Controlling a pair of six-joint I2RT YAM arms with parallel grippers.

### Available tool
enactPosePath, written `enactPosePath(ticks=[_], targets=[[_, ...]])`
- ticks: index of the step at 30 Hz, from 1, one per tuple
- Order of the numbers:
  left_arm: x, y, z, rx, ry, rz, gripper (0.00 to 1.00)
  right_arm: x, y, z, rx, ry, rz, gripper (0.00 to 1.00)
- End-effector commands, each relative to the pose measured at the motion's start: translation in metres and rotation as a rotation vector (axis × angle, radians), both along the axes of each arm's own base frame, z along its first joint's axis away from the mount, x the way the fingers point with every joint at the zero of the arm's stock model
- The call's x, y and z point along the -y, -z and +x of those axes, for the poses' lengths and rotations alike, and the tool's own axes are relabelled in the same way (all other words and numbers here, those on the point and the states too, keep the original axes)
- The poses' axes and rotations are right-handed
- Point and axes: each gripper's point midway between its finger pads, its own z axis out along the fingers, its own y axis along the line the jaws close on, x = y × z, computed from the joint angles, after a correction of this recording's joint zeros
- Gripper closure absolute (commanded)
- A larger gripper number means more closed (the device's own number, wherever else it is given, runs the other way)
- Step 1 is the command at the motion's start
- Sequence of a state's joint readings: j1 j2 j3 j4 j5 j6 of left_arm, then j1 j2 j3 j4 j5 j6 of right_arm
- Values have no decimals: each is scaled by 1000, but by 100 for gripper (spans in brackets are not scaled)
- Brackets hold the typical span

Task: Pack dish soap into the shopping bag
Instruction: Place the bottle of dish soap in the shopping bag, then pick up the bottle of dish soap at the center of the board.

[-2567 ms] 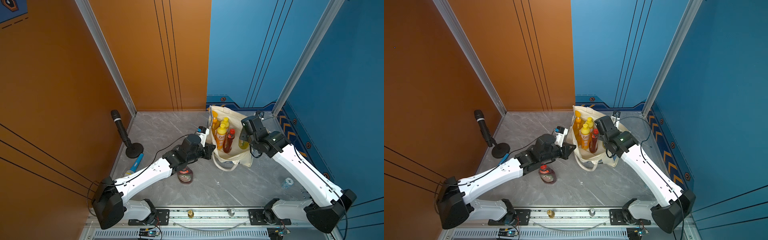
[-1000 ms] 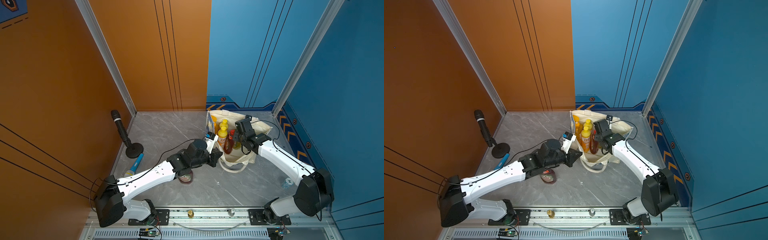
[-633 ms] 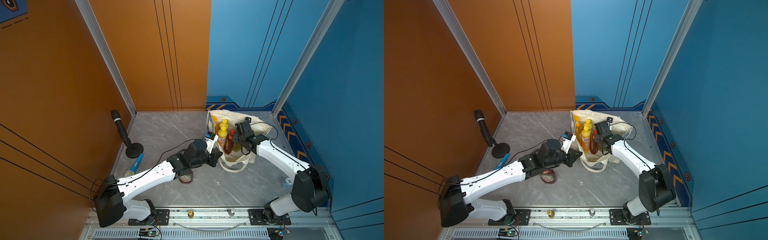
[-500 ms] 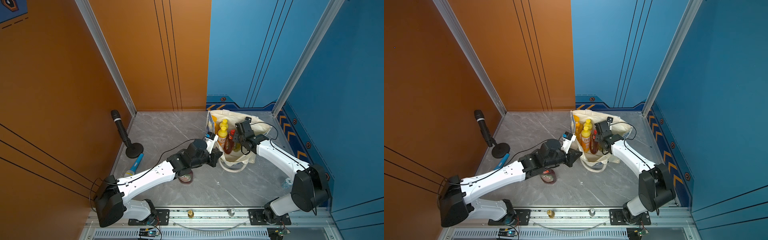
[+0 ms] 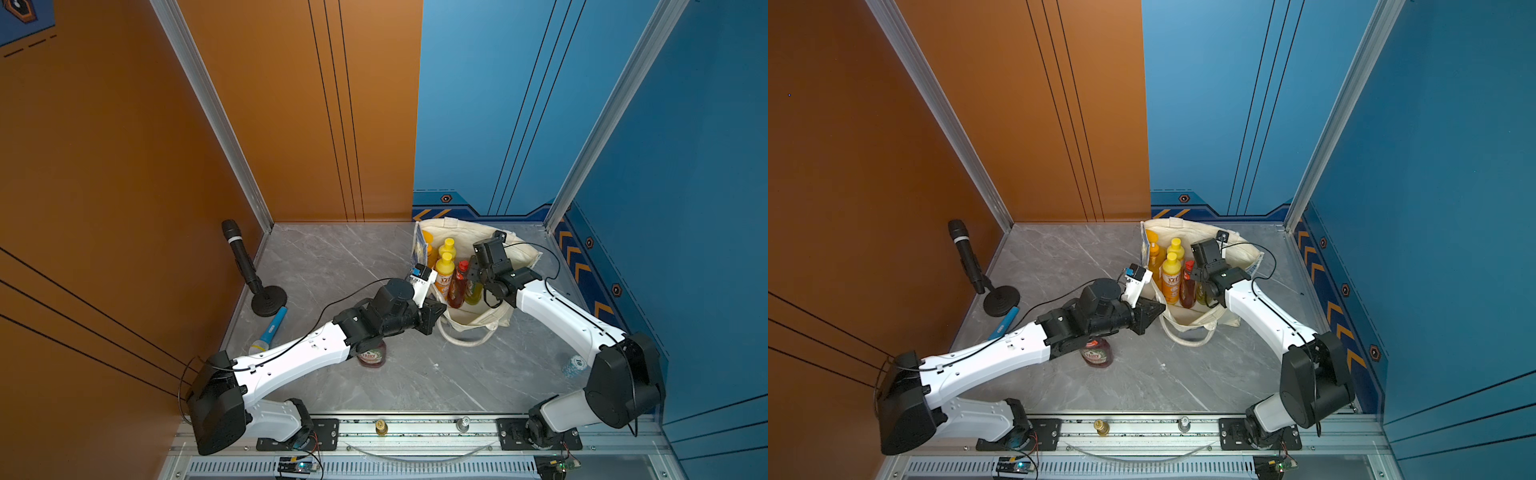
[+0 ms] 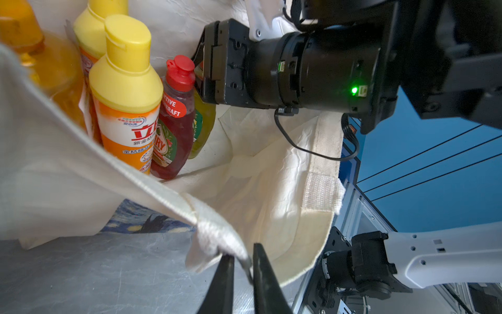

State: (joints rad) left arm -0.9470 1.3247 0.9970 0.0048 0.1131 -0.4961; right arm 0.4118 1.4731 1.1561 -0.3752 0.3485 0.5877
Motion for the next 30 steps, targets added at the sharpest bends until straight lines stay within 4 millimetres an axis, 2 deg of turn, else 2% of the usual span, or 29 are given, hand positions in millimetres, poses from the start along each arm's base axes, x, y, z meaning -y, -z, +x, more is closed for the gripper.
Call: enactPosePath(ticks=[1, 12, 16, 23, 30], targets=[[3, -18, -9, 45, 39, -19, 81, 7, -29, -4, 46, 21, -4, 38], [5, -15, -8, 39, 39, -19, 80, 3, -66, -23, 85, -10, 22, 39], [3, -16, -7, 42, 31, -22, 76, -2, -81, -33, 88, -42, 25, 39], [-5, -28, -4, 63, 7, -41, 54, -21, -104, -61, 102, -126, 12, 39], [-33, -51, -3, 135, -65, -46, 30, -38, -129, -88, 157, -226, 17, 30]])
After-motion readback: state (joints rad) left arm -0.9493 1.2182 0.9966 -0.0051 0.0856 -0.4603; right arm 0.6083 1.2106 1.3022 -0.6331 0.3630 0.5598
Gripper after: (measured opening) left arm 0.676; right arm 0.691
